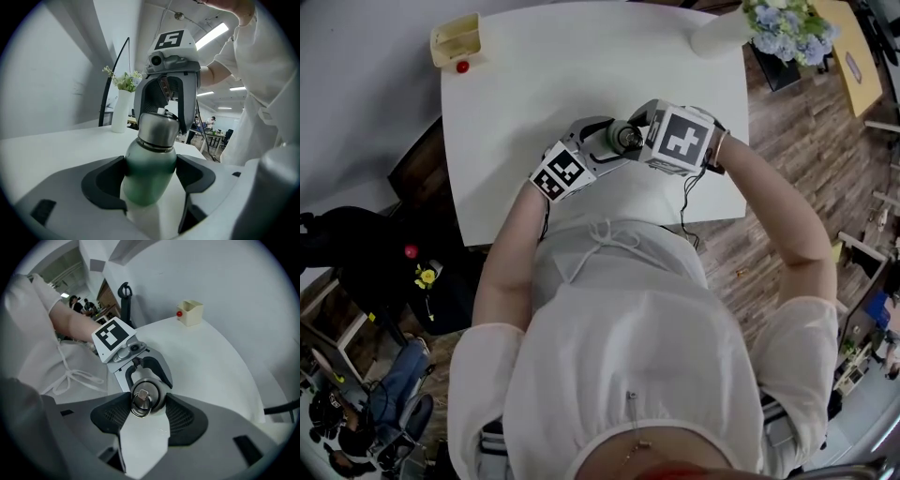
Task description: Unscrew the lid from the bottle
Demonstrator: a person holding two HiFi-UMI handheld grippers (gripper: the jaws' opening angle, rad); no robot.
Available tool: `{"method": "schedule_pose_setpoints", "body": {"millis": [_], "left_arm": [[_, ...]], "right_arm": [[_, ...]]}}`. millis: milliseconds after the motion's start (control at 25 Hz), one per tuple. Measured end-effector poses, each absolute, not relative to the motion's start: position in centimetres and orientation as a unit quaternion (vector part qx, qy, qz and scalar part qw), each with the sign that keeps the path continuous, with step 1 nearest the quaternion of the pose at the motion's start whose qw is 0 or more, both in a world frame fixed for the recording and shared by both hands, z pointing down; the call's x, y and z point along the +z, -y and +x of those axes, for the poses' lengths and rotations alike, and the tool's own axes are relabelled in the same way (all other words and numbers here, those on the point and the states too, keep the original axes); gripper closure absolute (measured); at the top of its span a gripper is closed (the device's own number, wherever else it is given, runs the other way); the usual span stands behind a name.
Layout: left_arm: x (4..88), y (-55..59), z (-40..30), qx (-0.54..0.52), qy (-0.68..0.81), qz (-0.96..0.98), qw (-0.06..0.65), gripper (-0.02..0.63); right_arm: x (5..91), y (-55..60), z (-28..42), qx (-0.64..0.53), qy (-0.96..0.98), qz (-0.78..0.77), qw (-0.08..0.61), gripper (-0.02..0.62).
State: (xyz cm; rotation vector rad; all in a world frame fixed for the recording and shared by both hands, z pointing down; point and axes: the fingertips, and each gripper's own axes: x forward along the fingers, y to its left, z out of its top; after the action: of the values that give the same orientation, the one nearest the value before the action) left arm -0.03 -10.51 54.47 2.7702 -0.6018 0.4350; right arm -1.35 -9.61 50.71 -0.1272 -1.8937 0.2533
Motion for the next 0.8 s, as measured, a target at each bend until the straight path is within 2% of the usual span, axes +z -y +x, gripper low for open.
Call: {"method": "schedule_pose_setpoints", "body": {"millis": [200,400,600,800], "left_arm": [[54.47,10.56,-0.02,0.15,0.207,0.957,0.137,0.252],[54.46,10.46,-0.04,0.152,0.21,0.956,0.138,0.252],[54.46,10.43,-0.06,0.154,0.21,0.956,0.137,0.252],[54.59,10.42,-0.09,0.152,0.21,0.956,0.139,0.252]], "right_arm": [[50.54,9.5,-0.57,0.034,0.781,-0.156,0.604,0.35],[50.32,8.9,-1.11,-0.018,0.772,-0.23,0.592,0.348],[50.37,9.12,-1.2,-0.011,0.783,-0.207,0.587,0.343],[49.91,9.27,-1.15,0.05,0.818,-0.121,0.56,0.29]]}}
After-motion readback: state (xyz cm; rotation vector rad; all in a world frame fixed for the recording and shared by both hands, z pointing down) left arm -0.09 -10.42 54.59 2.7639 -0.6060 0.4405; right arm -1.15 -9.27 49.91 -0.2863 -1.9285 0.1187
